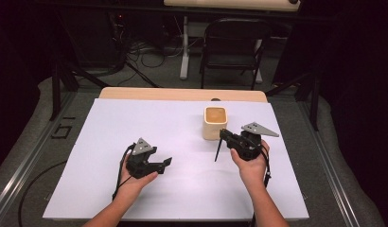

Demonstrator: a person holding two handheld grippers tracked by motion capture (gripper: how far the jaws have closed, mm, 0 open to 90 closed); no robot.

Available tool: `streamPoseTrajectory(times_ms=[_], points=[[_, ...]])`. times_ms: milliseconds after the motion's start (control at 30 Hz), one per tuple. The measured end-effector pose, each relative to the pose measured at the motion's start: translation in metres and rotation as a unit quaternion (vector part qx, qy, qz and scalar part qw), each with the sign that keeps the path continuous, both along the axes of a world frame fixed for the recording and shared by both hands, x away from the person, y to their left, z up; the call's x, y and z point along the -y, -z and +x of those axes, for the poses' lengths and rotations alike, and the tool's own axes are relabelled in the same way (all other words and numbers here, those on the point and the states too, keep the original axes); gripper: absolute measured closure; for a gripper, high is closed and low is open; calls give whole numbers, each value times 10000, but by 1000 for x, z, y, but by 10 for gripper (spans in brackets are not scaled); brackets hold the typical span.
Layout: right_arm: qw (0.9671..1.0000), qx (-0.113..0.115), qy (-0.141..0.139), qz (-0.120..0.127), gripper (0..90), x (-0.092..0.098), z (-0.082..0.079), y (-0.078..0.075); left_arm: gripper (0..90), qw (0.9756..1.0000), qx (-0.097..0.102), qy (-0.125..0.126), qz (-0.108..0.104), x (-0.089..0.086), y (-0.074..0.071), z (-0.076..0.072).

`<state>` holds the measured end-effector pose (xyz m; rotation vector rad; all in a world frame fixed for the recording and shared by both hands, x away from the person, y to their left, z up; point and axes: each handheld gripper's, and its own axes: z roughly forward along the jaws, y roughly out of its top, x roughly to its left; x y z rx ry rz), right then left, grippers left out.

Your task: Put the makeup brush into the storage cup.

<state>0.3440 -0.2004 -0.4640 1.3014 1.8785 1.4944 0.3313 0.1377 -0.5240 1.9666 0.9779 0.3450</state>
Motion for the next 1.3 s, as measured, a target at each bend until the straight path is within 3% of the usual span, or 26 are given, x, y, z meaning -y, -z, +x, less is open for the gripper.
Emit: streamPoseTrajectory(times_ms=[233, 467, 833, 1300], points=[[9996, -61, 95, -261, 841, 3, 9, -7, 254, 10000, 10, -40, -7, -1, 0, 1], [9989, 21, 233, -409, 841, 7, 19, -16, 254, 10000, 1, -79, -49, -3, -1, 1], [9978, 74, 498, -425, 841, 20, 34, -24, 255, 9999, -4, -111, -47, -4, -1, 2], [9957, -101, 747, -545, 841, 24, 57, -20, 256, 9999, -11, -110, -78, -5, -1, 2]])
